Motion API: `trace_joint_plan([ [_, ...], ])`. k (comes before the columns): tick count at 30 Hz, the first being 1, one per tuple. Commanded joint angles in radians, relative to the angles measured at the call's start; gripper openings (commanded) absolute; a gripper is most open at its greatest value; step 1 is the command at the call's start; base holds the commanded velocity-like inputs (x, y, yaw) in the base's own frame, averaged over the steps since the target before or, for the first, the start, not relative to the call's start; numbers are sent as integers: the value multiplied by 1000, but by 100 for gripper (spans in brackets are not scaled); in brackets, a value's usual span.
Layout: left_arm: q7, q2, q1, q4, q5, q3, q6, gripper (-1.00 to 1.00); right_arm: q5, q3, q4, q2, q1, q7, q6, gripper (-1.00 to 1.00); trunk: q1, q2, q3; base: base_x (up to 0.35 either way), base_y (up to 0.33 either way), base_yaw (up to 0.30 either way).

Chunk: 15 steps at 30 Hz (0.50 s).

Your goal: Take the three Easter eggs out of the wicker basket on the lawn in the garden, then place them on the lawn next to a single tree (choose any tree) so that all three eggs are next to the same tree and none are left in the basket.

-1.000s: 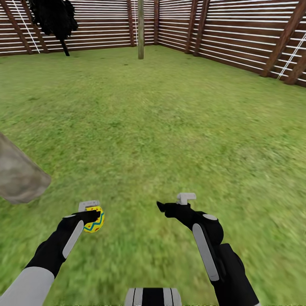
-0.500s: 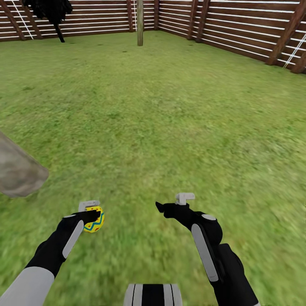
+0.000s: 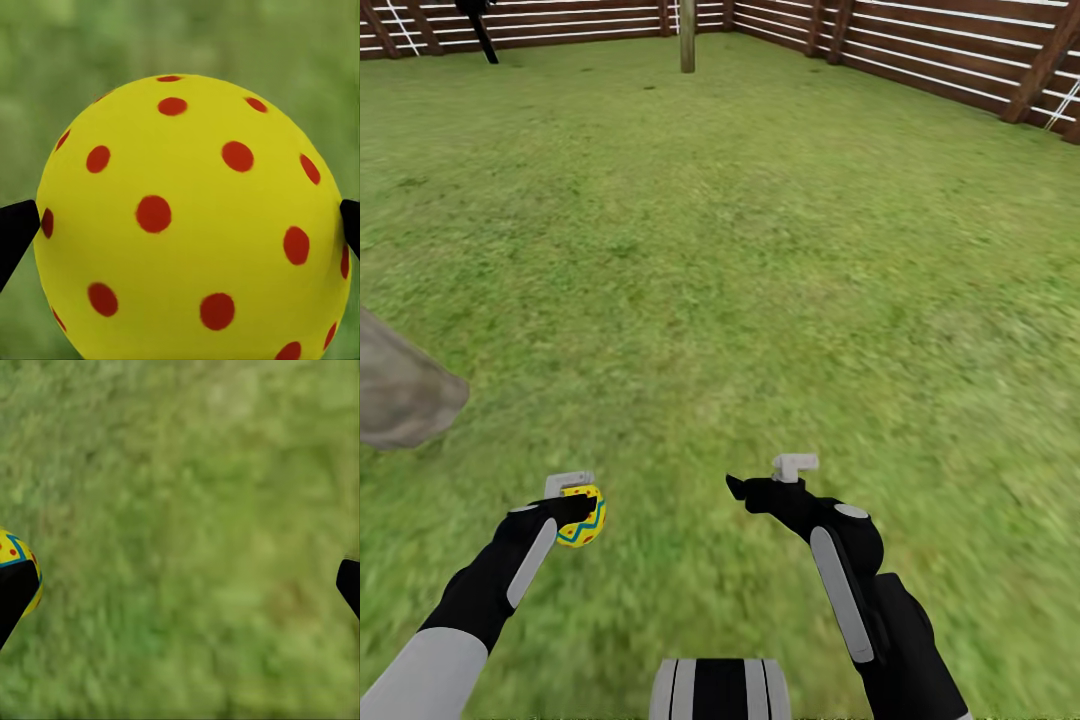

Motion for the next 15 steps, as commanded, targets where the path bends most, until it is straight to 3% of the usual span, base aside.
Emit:
trace_joint_plan([
  [1, 9, 1, 0, -1, 10, -4, 3, -100, 2, -1, -1, 0, 0, 3, 5, 100, 0, -1, -5, 0, 0, 0],
  [15, 9, 1, 0, -1, 10, -4, 3, -100, 2, -1, -1, 1, 0, 3, 5, 100, 7, -4, -59, 0, 0, 0],
])
